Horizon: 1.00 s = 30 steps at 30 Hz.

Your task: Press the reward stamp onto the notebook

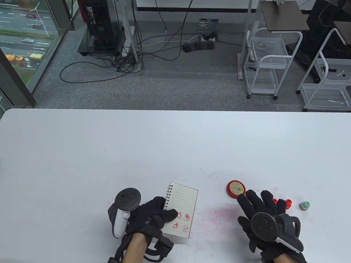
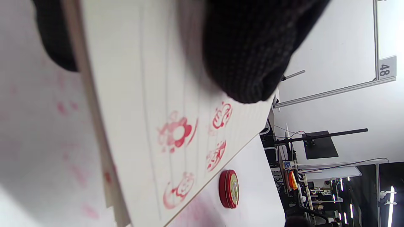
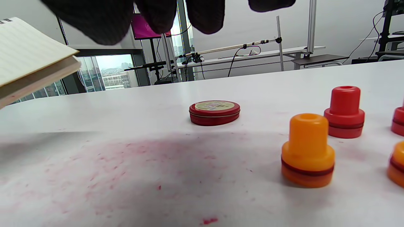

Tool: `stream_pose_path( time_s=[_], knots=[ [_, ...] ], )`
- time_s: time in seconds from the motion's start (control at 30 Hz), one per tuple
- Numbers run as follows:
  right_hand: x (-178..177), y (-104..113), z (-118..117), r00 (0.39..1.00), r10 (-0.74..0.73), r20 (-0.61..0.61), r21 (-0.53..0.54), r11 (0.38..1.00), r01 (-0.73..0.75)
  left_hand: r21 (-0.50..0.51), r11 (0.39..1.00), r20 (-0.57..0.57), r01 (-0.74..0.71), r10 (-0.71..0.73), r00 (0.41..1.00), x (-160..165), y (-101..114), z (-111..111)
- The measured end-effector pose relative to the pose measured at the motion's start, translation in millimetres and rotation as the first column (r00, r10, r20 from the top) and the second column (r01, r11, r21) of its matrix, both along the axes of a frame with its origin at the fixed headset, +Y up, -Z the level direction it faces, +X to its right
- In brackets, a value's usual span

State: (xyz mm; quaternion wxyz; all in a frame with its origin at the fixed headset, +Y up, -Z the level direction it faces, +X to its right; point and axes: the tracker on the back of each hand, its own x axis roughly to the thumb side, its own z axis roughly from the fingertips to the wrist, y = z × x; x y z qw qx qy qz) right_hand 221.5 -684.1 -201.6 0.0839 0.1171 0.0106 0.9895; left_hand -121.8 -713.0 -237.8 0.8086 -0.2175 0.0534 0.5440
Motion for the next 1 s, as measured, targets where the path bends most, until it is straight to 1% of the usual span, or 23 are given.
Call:
stream_pose_path(
  time_s=[0.07, 0.13, 0.23, 0.27, 0.3, 0.33, 0.37, 0.4, 0.43, 0.47, 0.5, 0.53, 0.57, 0.6, 0.67, 0.7, 0.73, 0.77, 0.83, 0.87, 0.93, 1.0],
  knots=[
    [0, 0, 0, 1.0, -0.004, -0.003, -0.005, 1.0, 0.004, -0.017, 1.0, 0.007, 0.014, -0.014, 1.0, 15, -6, 3],
    [-1, -1, 0, 1.0, -0.01, -0.005, -0.008, 1.0, 0.01, -0.034, 0.997, 0.026, 0.064, -0.063, 0.998, 29, -11, 4],
    [-2, -2, 0, 1.0, -0.015, -0.01, -0.022, 1.0, 0.015, -0.021, 0.985, 0.022, 0.173, -0.173, 0.985, 43, -15, 3],
    [-3, -2, 0, 1.0, -0.014, -0.012, -0.023, 1.0, 0.014, -0.011, 0.976, 0.017, 0.215, -0.215, 0.976, 47, -16, 3],
    [-3, -2, 0, 1.0, -0.013, -0.014, -0.02, 1.0, 0.013, 0.013, 0.96, 0.037, 0.28, -0.281, 0.959, 51, -16, 2],
    [-4, -1, 0, 1.0, -0.013, -0.016, -0.015, 1.0, 0.013, 0.041, 0.928, 0.068, 0.37, -0.372, 0.926, 54, -16, 2],
    [-4, 0, 0, 1.0, -0.014, -0.017, -0.012, 1.0, 0.013, 0.077, 0.893, 0.071, 0.444, -0.449, 0.891, 55, -16, 2],
    [-4, 1, 0, 1.0, -0.015, -0.018, -0.008, 1.0, 0.015, 0.117, 0.841, 0.072, 0.528, -0.537, 0.84, 58, -16, 2],
    [-4, 1, 0, 1.0, -0.016, -0.018, -0.007, 1.0, 0.015, 0.136, 0.811, 0.076, 0.569, -0.582, 0.81, 59, -16, 3],
    [-4, 1, 0, 1.0, -0.019, -0.018, -0.01, 1.0, 0.018, 0.156, 0.76, 0.092, 0.631, -0.647, 0.757, 62, -18, 3],
    [-4, 1, 0, 1.0, -0.02, -0.018, -0.012, 1.0, 0.02, 0.156, 0.727, 0.116, 0.669, -0.686, 0.719, 64, -19, 3],
    [-5, 1, 0, 1.0, -0.02, -0.019, -0.009, 1.0, 0.02, 0.164, 0.672, 0.156, 0.723, -0.741, 0.653, 66, -23, 4],
    [-4, 1, 0, 1.0, -0.017, -0.019, -0.006, 1.0, 0.017, 0.175, 0.62, 0.189, 0.765, -0.784, 0.592, 68, -27, 4],
    [-4, 1, 0, 1.0, -0.015, -0.018, -0.006, 1.0, 0.015, 0.179, 0.594, 0.206, 0.784, -0.802, 0.561, 69, -28, 4],
    [-4, 1, 0, 1.0, -0.015, -0.014, -0.009, 1.0, 0.014, 0.205, 0.565, 0.193, 0.799, -0.824, 0.533, 74, -27, 5],
    [-3, 2, 0, 1.0, -0.017, -0.011, -0.01, 1.0, 0.017, 0.224, 0.508, 0.227, 0.832, -0.857, 0.462, 78, -27, 5],
    [-3, 1, -1, 1.0, -0.019, -0.009, -0.01, 1.0, 0.019, 0.246, 0.471, 0.238, 0.847, -0.877, 0.419, 80, -25, 6],
    [-2, 1, -1, 1.0, -0.021, -0.007, -0.011, 1.0, 0.021, 0.254, 0.462, 0.237, 0.85, -0.882, 0.408, 82, -25, 6],
    [-2, 1, -1, 1.0, -0.023, 0.0, -0.022, 0.999, 0.023, 0.276, 0.427, 0.253, 0.861, -0.897, 0.363, 86, -25, 6],
    [-1, 1, -1, 1.0, -0.026, 0.003, -0.026, 0.999, 0.026, 0.286, 0.416, 0.246, 0.863, -0.902, 0.354, 87, -24, 6],
    [-1, 1, -1, 1.0, -0.029, 0.004, -0.028, 0.999, 0.029, 0.288, 0.418, 0.251, 0.862, -0.901, 0.353, 88, -24, 6],
    [2, 3, -1, 0.999, -0.037, 0.013, -0.019, 0.999, 0.037, 0.269, 0.425, 0.293, 0.864, -0.891, 0.347, 86, -25, 5]
  ],
)
